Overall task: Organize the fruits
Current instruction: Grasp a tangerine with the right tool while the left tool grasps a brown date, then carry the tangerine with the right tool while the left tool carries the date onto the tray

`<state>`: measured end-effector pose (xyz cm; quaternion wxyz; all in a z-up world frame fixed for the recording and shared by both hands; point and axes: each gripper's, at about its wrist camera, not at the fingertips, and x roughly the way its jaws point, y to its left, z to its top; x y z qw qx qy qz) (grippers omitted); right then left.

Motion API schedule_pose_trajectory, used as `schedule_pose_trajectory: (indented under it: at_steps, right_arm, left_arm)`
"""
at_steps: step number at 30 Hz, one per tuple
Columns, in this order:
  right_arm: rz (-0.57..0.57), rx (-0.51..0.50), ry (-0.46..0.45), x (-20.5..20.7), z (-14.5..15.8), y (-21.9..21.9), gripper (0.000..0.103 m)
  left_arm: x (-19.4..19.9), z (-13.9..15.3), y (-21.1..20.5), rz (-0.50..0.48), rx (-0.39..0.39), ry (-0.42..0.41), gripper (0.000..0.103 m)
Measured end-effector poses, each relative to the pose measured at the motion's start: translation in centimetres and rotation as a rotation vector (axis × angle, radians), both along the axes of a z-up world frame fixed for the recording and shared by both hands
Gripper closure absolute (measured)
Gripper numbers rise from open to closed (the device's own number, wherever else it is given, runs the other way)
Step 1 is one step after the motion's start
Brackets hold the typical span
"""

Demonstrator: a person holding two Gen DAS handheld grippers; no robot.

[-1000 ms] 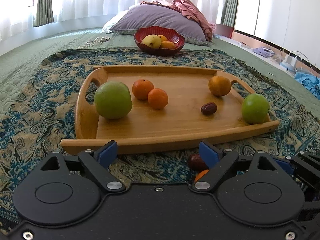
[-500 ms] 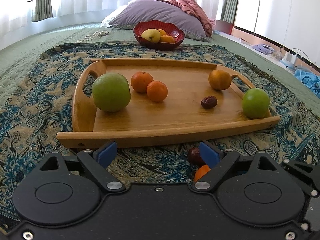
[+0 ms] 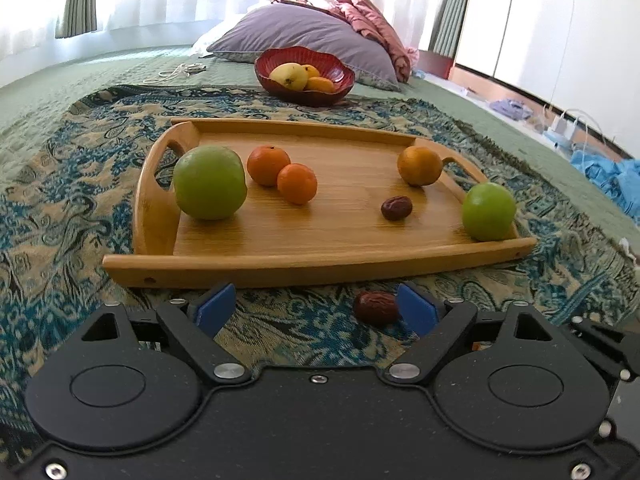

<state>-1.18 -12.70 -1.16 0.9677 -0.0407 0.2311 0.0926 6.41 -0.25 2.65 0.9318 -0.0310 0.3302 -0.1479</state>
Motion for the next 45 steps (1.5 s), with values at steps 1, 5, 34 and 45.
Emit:
schedule_pose_trajectory:
  at_steps: [1,5,34,45]
  right_arm:
    - [-0.022,-0.016,-0.01,-0.3,0.0,-0.3,0.065]
    - [-0.067,-0.034,-0.025,-0.9,0.1,-1.8,0.065]
    - [-0.129,0.04,-0.031,-0.3,0.5,-4.2,0.065]
    - [-0.123,0.054,-0.063,1.1,1.8,-4.3,0.065]
  left_arm:
    - [-0.3,-0.1,0.0,0.004,-0.01,-0.003,0.02]
    - [-0.9,-0.4,-0.5,0.009,-0.02,-0.013,0.029]
    - [-0.9,-1.7,-4.7,-0.026,0.071,-0.054,0.075]
    - [0.1,1.4,-4.5,-0.004,0.071,-0.123,0.075]
